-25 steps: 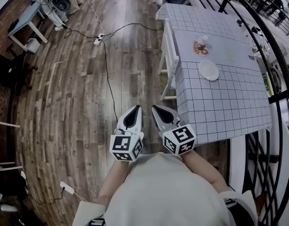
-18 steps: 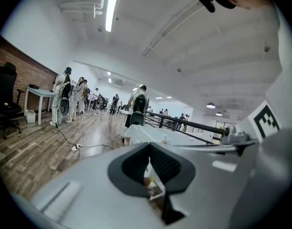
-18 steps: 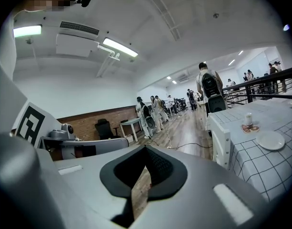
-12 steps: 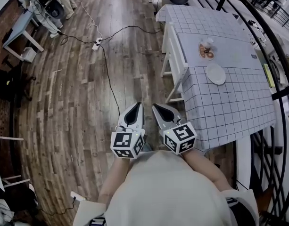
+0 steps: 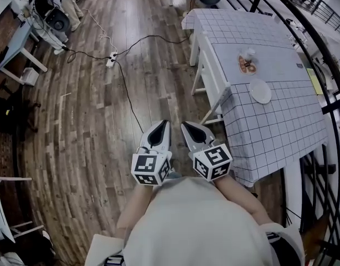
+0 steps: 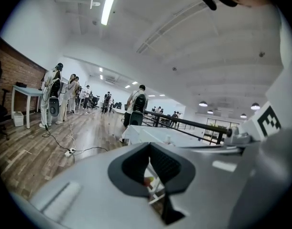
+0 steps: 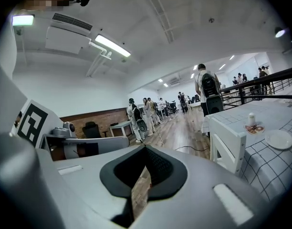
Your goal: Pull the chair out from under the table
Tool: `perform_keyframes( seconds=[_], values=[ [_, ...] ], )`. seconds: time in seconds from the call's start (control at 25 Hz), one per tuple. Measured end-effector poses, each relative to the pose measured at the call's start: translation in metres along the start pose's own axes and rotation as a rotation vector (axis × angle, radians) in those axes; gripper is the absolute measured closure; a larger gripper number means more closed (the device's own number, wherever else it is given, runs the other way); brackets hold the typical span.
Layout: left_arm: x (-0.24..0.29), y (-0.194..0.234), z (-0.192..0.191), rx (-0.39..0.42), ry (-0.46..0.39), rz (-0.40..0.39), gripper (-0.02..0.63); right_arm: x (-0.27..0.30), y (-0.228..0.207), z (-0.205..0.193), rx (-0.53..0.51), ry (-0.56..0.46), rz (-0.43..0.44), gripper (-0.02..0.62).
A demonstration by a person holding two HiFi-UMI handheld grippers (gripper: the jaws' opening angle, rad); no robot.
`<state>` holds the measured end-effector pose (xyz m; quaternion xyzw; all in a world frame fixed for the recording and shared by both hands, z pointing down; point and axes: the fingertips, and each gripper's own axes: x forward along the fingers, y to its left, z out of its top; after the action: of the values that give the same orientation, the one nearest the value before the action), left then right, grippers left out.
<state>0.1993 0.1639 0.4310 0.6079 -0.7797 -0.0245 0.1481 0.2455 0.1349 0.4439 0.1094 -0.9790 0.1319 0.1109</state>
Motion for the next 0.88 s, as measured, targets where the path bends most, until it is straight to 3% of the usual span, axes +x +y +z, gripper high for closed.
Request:
perform_keyframes(
  seconds=[0.44, 0.88],
  values=[
    [0.002, 0.051, 0.004, 0.005, 0.007, -0.007, 0.595, 0.047, 0.023, -0.004, 0.004, 0.009, -0.003, 0.598],
    [0.007, 0.090, 0.010, -0.019, 0.004, 0.040, 0.595, 0.085, 0.033, 0.000, -0.010, 0.043, 0.034, 0.598]
  ],
)
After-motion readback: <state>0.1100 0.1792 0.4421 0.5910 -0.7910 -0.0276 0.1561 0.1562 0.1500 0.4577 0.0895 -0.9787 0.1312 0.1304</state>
